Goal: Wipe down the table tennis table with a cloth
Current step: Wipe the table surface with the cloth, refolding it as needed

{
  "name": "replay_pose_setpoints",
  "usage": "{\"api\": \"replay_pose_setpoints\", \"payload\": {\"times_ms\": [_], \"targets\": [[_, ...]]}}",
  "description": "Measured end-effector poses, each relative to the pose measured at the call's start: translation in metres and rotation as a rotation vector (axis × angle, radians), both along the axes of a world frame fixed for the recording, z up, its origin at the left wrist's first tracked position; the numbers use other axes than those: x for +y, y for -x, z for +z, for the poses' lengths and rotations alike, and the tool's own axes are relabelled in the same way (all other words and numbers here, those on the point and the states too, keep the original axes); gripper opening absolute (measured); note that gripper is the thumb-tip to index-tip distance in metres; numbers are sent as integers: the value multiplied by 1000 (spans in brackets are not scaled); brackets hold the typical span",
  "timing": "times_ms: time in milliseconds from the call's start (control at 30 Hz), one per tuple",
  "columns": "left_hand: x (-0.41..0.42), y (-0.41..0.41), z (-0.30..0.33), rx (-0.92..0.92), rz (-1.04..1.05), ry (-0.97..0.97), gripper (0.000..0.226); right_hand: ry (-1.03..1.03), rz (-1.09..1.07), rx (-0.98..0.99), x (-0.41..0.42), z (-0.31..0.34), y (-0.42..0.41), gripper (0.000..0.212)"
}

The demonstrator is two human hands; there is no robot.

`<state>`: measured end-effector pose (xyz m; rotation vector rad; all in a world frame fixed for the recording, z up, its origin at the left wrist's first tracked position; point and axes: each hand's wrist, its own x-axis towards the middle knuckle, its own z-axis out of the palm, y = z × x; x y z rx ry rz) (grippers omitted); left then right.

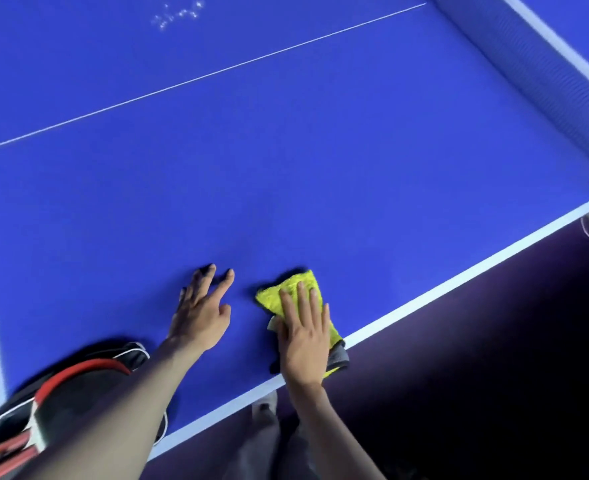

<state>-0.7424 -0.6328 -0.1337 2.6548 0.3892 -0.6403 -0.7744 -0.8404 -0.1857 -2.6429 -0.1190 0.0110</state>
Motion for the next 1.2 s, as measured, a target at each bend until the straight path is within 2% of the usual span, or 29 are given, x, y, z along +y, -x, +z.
{"api": "replay_pose_setpoints", "payload": {"times_ms": [67,167,233,300,400,633,700,800,867,933,1033,1100,1200], "targets": [[2,0,-3,-8,-22,-7,70,54,194,-21,20,-2,27,57],[5,-1,-4,5,-49,-40,68,94,376,-58,13,-11,24,59],[4,-7,-2,-43,-24,-82,57,172,511,-100,-12,-13,6,61],[-2,-17,3,-121,-9,-143,41,182,535,-106,-41,-13,-24,58],[-17,-29,1,-236,-52,-224,29,154,375,-65,-86,-11,-73,50],[-93,-58,-17,-388,-215,-131,54,155,51,-7,-211,-10,-178,51],[-113,-64,-21,-436,-235,-131,58,139,-68,-5,-216,-10,-187,51],[-134,-64,-25,-450,-76,-159,61,89,-162,-44,-179,-10,-171,50],[-139,-58,-22,-407,86,-147,62,28,15,-81,-137,-8,-139,49],[-157,-50,-13,-334,275,-118,61,21,337,-108,-113,-8,-94,56],[-185,-41,8,-230,476,-119,61,58,703,-171,-119,-14,-68,64],[-201,-36,18,-149,483,-158,61,61,763,-176,-146,-17,-95,65],[-233,-43,25,-50,451,-152,61,121,678,-149,-213,-18,-156,65]]}}
